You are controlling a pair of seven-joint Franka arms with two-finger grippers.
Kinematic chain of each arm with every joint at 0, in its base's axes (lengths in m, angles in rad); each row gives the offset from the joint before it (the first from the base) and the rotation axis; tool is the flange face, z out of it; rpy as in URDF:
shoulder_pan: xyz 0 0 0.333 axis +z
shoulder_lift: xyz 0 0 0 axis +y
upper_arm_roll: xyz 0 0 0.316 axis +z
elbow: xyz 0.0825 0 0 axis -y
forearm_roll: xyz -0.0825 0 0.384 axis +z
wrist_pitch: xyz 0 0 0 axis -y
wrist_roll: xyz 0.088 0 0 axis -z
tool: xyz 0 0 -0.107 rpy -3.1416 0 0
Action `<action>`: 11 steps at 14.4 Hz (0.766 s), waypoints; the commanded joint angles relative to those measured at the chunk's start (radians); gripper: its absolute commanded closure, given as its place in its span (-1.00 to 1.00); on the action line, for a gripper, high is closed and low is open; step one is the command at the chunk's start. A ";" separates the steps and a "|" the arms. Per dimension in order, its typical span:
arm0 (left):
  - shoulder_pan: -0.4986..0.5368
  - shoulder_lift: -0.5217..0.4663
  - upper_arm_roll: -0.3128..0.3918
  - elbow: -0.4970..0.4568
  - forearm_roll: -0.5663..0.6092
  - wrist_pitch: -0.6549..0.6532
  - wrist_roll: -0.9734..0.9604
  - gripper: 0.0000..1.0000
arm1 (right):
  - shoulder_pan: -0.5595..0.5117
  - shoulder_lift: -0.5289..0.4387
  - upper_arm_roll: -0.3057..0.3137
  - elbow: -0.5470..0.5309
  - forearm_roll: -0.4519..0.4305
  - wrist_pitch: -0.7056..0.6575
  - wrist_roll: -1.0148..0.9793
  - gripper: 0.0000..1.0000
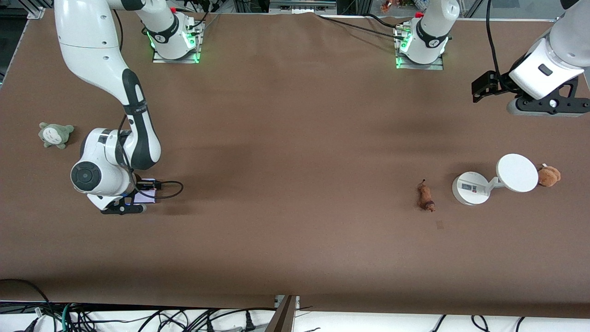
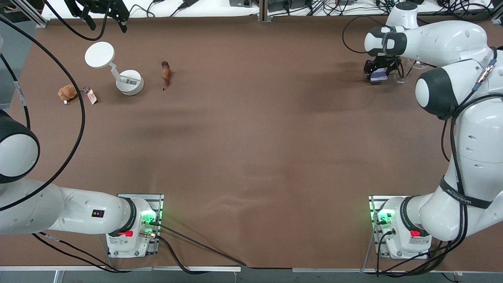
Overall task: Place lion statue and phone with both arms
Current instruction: 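Lower the phone beside the glass cup and open the right gripper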
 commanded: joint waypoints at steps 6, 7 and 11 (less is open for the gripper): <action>0.107 -0.015 -0.013 -0.011 -0.010 0.067 0.049 -1.00 | -0.007 -0.028 0.009 0.033 0.022 -0.026 -0.029 -1.00; 0.107 -0.008 -0.010 0.010 -0.011 0.068 0.046 -1.00 | -0.004 -0.032 0.011 0.071 0.022 -0.067 -0.029 -1.00; 0.096 0.027 -0.013 0.068 0.003 0.071 0.037 -1.00 | 0.022 -0.032 0.013 0.303 0.016 -0.374 -0.023 -1.00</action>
